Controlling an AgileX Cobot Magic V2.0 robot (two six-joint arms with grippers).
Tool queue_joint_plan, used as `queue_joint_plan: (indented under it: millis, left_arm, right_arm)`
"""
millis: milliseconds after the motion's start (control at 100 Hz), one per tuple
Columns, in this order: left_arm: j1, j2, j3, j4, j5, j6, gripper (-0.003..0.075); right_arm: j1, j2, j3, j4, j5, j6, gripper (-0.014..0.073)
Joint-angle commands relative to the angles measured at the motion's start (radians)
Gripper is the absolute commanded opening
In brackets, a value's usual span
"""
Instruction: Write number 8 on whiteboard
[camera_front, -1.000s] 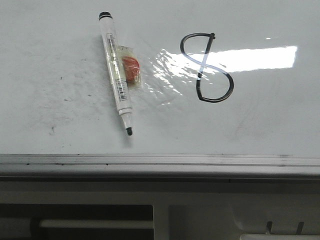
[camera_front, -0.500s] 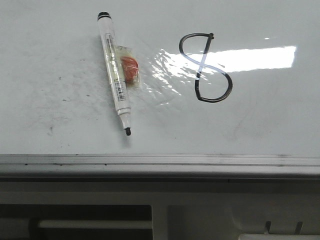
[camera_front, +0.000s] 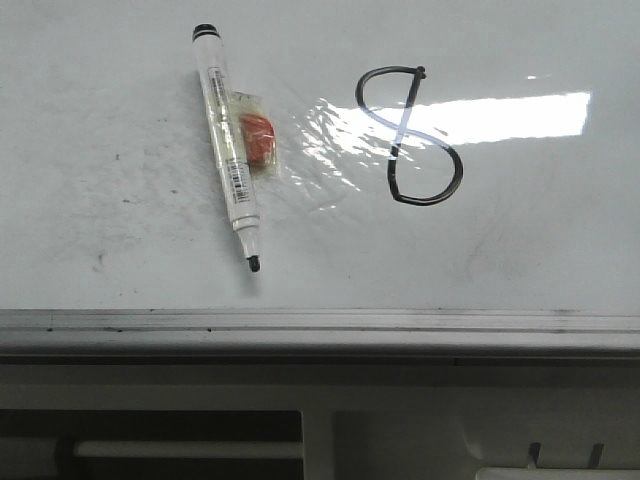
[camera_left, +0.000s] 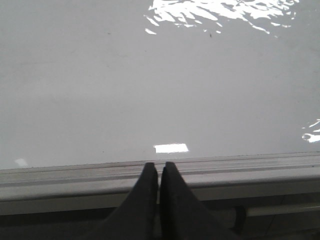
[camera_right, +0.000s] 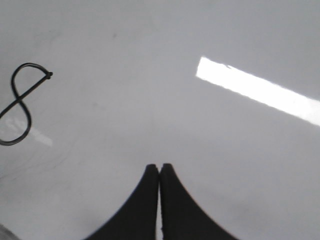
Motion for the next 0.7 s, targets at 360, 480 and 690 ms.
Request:
queue_joint_plan:
  millis: [360, 480, 690]
  left_arm:
    - [0.001, -0.027, 0.038, 0.000, -0.045, -0.010, -0.0020]
    - [0.001, -0.027, 0.038, 0.000, -0.045, -0.010, -0.0020]
    - [0.001, -0.027, 0.038, 0.000, -0.045, -0.010, -0.0020]
  right_arm:
    - [-0.420, 0.023, 0.291, 0.145, -0.460, 0.005, -0.0042]
    - [-0.420, 0.010, 0.309, 0.151, -0.427, 0.005, -0.0042]
    - [-0.420, 0.008, 0.309, 0.151, -0.414, 0.005, -0.0042]
